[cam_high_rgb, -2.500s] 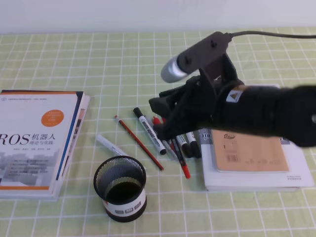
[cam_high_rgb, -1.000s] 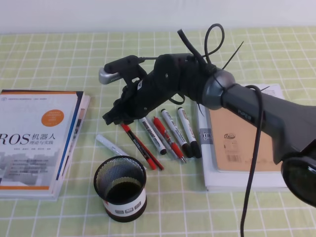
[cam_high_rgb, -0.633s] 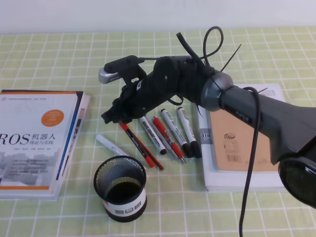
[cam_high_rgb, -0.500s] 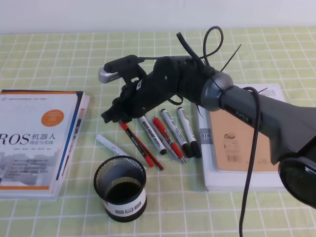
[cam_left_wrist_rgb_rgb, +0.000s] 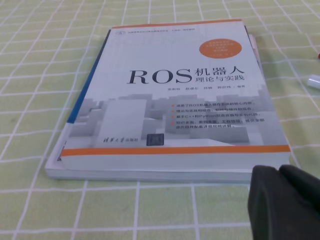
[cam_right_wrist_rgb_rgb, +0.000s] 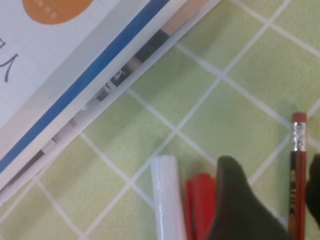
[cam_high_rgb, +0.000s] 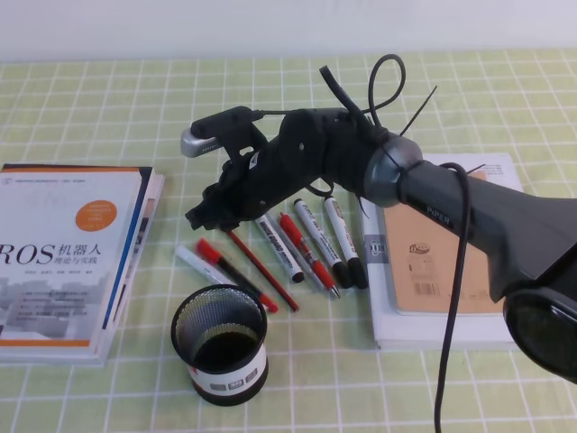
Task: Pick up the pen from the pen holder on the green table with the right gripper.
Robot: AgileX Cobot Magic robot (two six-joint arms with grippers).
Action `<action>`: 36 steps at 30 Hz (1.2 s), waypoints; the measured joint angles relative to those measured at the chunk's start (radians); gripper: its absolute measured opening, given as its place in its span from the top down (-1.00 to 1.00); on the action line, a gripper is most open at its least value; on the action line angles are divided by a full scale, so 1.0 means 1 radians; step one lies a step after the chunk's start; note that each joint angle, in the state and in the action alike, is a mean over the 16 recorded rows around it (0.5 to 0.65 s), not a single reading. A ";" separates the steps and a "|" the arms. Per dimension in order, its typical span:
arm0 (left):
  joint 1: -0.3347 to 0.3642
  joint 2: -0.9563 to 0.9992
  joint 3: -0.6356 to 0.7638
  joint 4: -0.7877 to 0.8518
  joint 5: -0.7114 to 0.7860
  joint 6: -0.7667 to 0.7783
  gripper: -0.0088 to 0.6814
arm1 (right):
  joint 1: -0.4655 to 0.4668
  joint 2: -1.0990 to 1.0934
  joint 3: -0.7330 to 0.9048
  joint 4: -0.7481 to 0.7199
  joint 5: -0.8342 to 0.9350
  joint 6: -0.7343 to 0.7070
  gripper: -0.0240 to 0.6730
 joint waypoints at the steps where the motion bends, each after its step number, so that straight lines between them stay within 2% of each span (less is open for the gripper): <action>1: 0.000 0.000 0.000 0.000 0.000 0.000 1.00 | 0.000 -0.001 0.000 -0.002 0.002 0.000 0.34; 5: 0.000 0.000 0.000 0.000 0.000 0.000 1.00 | 0.001 -0.012 0.000 -0.018 0.020 0.000 0.25; 8: 0.000 0.000 0.000 0.000 0.000 0.000 1.00 | 0.003 -0.034 0.000 -0.041 0.053 0.000 0.27; 14: 0.000 0.000 0.000 0.000 0.000 0.000 1.00 | 0.013 -0.128 0.019 -0.107 0.157 0.005 0.51; 19: 0.000 0.000 0.000 0.000 0.000 0.000 1.00 | 0.022 -0.269 0.101 -0.167 0.225 0.018 0.76; 25: 0.000 0.000 0.000 0.000 0.000 0.000 1.00 | 0.029 -0.492 0.307 -0.214 0.220 0.045 0.94; 36: 0.000 0.000 0.000 0.000 0.000 0.000 1.00 | 0.030 -0.927 0.811 -0.239 0.067 0.107 0.96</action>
